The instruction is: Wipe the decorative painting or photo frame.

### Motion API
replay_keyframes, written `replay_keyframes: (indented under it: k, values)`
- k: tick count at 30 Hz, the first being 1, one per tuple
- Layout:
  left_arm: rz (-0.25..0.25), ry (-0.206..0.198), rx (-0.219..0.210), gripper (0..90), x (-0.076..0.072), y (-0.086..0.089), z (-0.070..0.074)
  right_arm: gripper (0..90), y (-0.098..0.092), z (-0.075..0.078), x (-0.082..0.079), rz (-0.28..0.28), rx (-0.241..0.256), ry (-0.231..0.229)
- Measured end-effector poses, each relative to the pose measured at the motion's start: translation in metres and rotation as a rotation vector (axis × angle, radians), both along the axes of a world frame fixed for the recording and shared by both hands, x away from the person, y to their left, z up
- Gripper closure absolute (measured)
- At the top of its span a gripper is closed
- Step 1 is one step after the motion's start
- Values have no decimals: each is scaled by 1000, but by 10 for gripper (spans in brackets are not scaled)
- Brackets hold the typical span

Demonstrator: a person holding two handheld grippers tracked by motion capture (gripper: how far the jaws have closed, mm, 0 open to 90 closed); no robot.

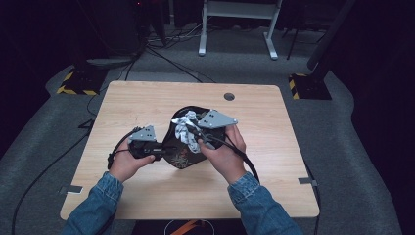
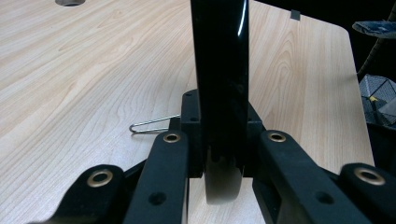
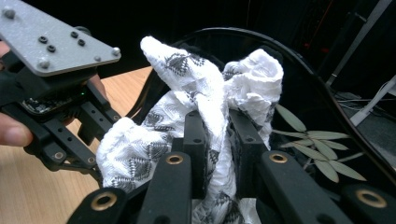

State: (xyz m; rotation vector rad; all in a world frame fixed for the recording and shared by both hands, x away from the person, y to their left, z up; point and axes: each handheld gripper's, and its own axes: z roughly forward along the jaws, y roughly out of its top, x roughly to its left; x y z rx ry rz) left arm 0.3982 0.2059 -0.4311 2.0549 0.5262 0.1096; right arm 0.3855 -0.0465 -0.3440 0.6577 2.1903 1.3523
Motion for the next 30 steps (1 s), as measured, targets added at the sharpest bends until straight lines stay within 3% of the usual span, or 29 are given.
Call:
replay_keyframes:
  k: [19,26,30]
  values:
    - [-6,-17,11,789,-1,0,0,797,-58,-13,25,-166,32,28]
    - [-6,-13,12,789,-1,-1,1,797,-68,-20,28,-194,28,43]
    - [-2,-12,14,790,-1,-1,1,796,-64,-20,25,-187,26,38]
